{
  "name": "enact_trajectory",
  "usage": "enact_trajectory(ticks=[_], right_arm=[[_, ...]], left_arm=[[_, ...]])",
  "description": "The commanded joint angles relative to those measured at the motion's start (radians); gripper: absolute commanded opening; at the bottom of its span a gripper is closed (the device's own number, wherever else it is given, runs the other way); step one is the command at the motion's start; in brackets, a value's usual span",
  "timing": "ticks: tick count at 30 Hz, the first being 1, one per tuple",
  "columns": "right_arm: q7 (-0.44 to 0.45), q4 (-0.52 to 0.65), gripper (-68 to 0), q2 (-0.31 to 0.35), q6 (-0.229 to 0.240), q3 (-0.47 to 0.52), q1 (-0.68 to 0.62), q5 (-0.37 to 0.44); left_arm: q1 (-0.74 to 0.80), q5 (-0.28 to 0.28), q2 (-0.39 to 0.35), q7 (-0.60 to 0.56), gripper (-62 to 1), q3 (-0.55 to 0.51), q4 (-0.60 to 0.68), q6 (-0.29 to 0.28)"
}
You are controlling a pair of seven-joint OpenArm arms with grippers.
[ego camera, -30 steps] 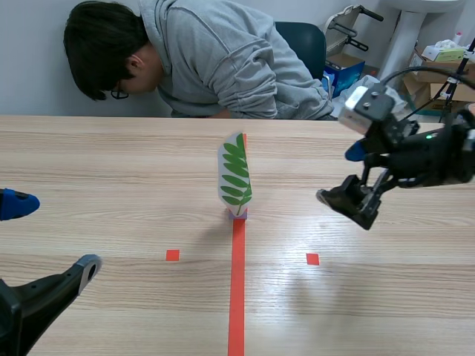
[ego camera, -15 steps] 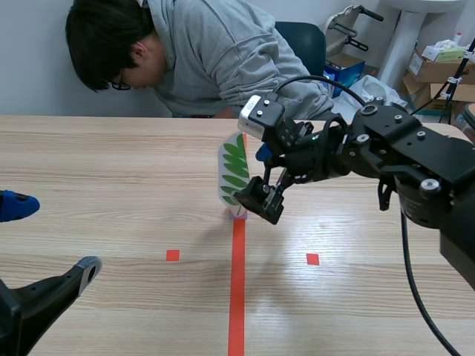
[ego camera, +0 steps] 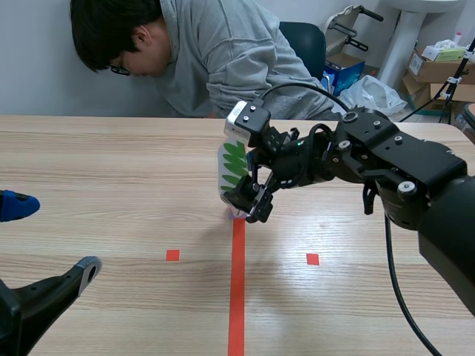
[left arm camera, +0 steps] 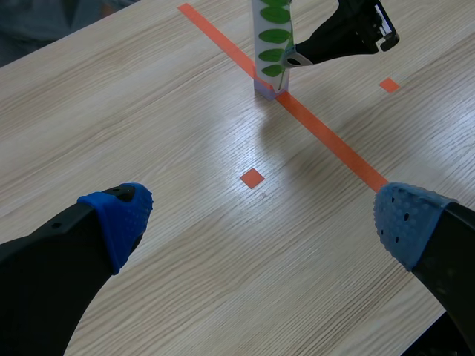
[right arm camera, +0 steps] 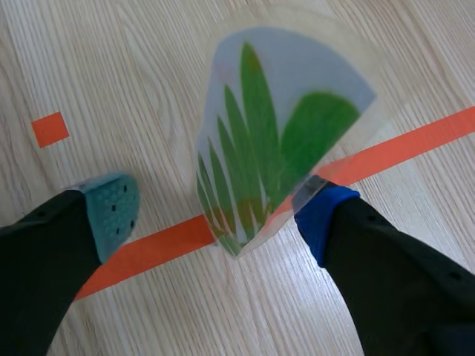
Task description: Do the leaf sorting experiment
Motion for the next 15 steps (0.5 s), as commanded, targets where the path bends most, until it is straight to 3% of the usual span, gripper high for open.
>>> enact_trajectory(ticks=[1,15], right_arm=[[0.017,0.027,-29.4,0.011,0.008,0.002,0.021,0.011],[0.035,0.027,-58.9,0.010,0.008,0.002,0.021,0.011]], left_arm=[[-0.001,-0.007,0.005,-0.016,1.4,-0.002,0.020,0.003],[-0.001,-0.007,0.005,-0.017,1.4,-0.002,0.020,0.003]])
